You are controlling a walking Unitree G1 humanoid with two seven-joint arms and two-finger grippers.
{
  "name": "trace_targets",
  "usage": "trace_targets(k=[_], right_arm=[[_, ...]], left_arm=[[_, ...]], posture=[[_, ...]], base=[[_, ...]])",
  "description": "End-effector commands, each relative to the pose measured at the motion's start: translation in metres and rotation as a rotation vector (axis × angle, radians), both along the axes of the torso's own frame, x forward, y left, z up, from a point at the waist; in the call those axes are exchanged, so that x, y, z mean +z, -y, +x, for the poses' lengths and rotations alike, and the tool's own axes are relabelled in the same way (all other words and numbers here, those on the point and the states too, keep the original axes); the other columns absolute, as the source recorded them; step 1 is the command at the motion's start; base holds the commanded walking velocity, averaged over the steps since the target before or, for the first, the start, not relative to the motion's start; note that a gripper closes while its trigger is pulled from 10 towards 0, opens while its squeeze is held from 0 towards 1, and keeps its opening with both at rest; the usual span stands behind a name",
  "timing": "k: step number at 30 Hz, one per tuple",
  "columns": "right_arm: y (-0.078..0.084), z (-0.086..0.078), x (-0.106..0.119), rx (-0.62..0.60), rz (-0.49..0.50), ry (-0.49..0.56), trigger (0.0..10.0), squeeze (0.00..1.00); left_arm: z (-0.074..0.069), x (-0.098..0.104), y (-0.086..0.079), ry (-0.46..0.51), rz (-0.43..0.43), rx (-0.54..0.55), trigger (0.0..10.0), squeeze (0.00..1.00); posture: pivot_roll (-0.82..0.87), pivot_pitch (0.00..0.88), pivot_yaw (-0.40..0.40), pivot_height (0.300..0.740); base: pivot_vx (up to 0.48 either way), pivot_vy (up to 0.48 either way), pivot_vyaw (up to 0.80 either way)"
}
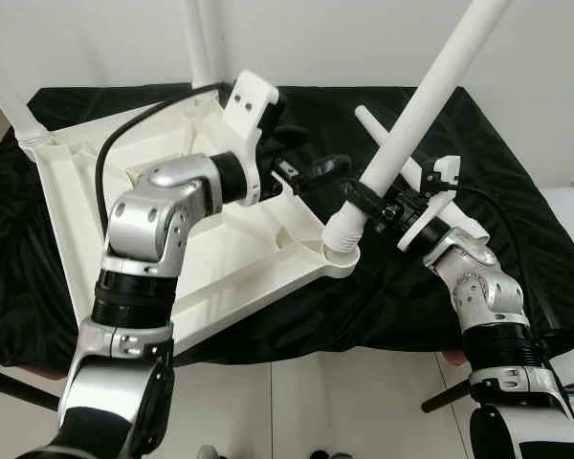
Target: Building children table
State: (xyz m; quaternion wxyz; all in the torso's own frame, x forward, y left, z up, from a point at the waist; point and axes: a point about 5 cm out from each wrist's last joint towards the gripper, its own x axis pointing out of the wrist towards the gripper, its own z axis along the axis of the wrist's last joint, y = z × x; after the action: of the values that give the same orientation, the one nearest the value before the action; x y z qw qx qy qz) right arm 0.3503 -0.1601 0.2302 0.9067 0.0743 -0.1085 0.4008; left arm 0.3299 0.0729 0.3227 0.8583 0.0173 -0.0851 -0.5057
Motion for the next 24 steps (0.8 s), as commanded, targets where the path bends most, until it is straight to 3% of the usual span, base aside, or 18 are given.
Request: trace_targets(k=[1, 5, 6, 14, 24], right_arm=[[-0.005, -0.002, 0.005, 0.055, -0.049, 0.030, 10.0, 0.00], [-0.008, -0.003, 0.006, 0.091, -0.081, 0.042, 10.0, 0.00], [-0.011, -0.004, 0.007, 0.113, -0.097, 0.049, 10.0, 0.00], [-0.022, -0.004, 0.017, 0.196, -0.156, 0.087, 10.0, 0.00], [-0.028, -0.005, 0.025, 0.275, -0.211, 0.117, 10.0, 0.00]], left_arm=[[-0.004, 0.015, 0.005, 0.004, -0.037, -0.094, 10.0, 1.00], [-0.006, 0.026, 0.009, 0.005, -0.068, -0.130, 10.0, 1.00], [-0.007, 0.032, 0.013, 0.016, -0.068, -0.149, 10.0, 0.00], [-0.008, 0.049, 0.034, 0.024, -0.038, -0.223, 10.0, 0.00], [-0.004, 0.053, 0.047, 0.016, 0.011, -0.248, 10.0, 0.00]], posture=[[-0.03, 0.072, 0.025, 0.740], [-0.03, 0.065, 0.022, 0.740], [-0.03, 0.064, 0.022, 0.740], [-0.03, 0.063, 0.025, 0.740], [-0.03, 0.065, 0.026, 0.740]], base=[[0.000, 0.000, 0.00], [0.000, 0.000, 0.00], [0.000, 0.000, 0.00], [0.000, 0.000, 0.00], [0.000, 0.000, 0.00]])
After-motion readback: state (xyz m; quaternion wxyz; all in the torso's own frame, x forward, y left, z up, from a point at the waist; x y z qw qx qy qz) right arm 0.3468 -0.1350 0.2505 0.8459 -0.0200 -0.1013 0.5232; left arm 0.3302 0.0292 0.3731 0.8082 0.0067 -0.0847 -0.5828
